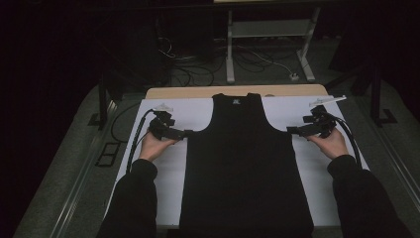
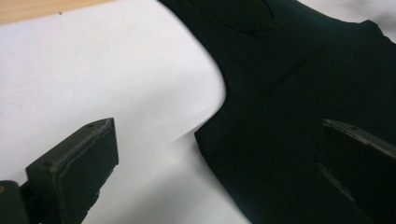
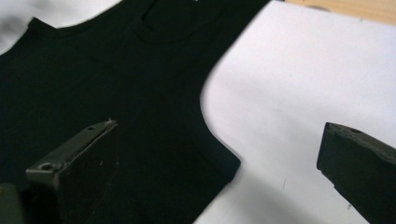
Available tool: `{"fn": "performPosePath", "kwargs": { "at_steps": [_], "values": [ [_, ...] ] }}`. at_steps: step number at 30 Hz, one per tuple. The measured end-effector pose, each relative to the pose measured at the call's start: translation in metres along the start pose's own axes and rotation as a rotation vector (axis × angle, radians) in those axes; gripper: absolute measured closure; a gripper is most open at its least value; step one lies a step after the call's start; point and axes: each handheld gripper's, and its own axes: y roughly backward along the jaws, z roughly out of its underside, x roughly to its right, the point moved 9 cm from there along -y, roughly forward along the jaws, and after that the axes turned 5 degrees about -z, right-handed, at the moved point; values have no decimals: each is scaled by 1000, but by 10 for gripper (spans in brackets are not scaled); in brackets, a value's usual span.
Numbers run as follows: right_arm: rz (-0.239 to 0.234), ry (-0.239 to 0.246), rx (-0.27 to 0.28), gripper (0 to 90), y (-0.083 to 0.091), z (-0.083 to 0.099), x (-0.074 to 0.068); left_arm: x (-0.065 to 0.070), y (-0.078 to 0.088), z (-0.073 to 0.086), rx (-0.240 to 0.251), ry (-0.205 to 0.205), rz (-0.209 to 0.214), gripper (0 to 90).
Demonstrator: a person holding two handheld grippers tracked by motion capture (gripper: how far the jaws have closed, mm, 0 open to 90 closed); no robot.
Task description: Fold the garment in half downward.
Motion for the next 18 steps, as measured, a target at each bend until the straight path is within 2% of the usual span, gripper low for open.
{"fn": "performPosePath", "kwargs": {
  "at_steps": [7,12,15,18],
  "values": [
    [1,-16,-9,1,-6,3,7,-1,-13,6,-17,23,5,0],
    [-14,-27,-18,37,-11,7,9,0,-19,7,-16,39,14,0],
    [-35,-35,-17,68,-16,9,8,0,-22,9,-25,47,24,0],
    [-36,-33,-29,102,-20,11,8,0,-24,11,-37,57,27,0]
  ]
}}
